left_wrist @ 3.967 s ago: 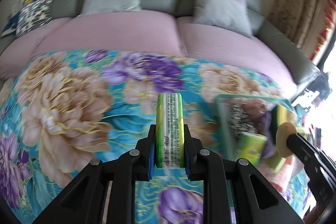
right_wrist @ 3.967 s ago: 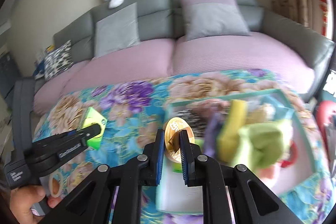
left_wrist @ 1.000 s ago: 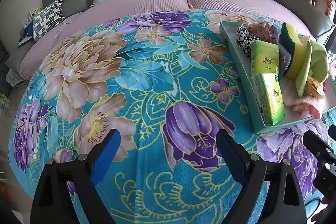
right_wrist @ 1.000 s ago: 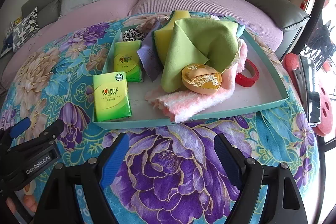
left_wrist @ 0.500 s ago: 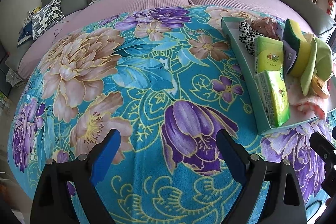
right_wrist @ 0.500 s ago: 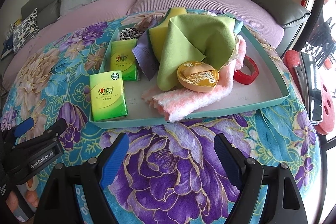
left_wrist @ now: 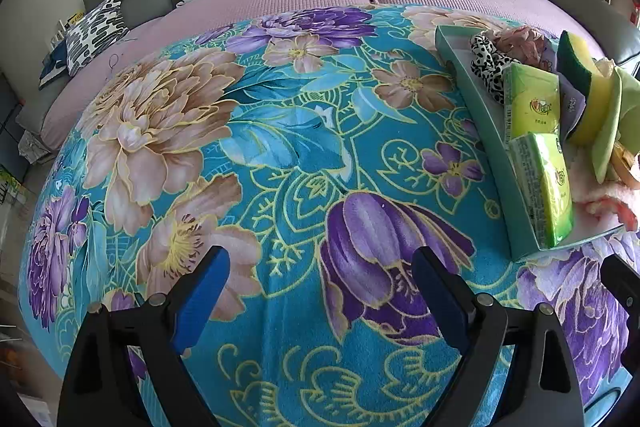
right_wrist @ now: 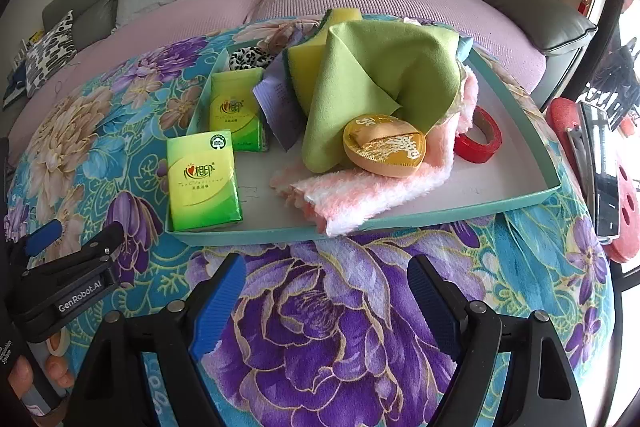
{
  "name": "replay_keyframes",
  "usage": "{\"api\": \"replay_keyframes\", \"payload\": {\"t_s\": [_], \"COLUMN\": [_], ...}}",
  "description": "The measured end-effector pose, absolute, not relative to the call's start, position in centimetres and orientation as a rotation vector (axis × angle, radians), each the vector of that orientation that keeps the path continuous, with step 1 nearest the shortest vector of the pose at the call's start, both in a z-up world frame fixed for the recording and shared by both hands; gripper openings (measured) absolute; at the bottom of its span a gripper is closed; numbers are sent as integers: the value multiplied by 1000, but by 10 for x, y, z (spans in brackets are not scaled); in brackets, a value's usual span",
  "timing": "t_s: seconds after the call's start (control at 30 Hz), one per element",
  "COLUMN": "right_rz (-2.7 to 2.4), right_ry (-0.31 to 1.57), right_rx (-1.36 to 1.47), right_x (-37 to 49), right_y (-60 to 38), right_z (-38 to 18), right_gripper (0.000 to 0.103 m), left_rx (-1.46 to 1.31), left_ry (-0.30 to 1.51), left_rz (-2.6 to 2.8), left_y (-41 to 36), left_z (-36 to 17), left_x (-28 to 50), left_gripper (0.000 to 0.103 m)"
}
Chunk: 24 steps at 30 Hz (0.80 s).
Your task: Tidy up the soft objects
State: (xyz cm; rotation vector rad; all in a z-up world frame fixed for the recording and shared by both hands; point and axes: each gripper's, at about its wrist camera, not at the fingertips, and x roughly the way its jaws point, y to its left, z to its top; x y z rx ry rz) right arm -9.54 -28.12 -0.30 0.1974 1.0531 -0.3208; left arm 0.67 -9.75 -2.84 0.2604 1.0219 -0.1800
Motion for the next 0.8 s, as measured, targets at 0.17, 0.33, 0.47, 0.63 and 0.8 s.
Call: {"api": "replay_keyframes", "payload": {"t_s": [0.17, 0.33, 0.47, 0.63, 0.8], "right_rz": [-323, -322, -317, -310, -309], "right_ry": [1070, 1070, 1075, 1077, 1076], "right_rx": [197, 199, 196, 194, 198], "right_x": [-89, -87, -85, -84, -84], "right_y": [-281, -281, -280, -278, -279], "right_z": [-12, -14, -16, -18, -19], "right_gripper": [85, 85, 85, 85, 85], "left_rx": [263, 263, 260, 258, 245], "left_ry": [1031, 1035, 1039, 1038, 1018], "left_rz": [-180, -178, -174, -171, -182], "left_y": [-97, -96, -95, -95, -95], "left_z": [-32, -34, -35, -35, -31], "left_x": [9, 11, 13, 14, 11], "left_gripper": [93, 93, 93, 93, 93]}}
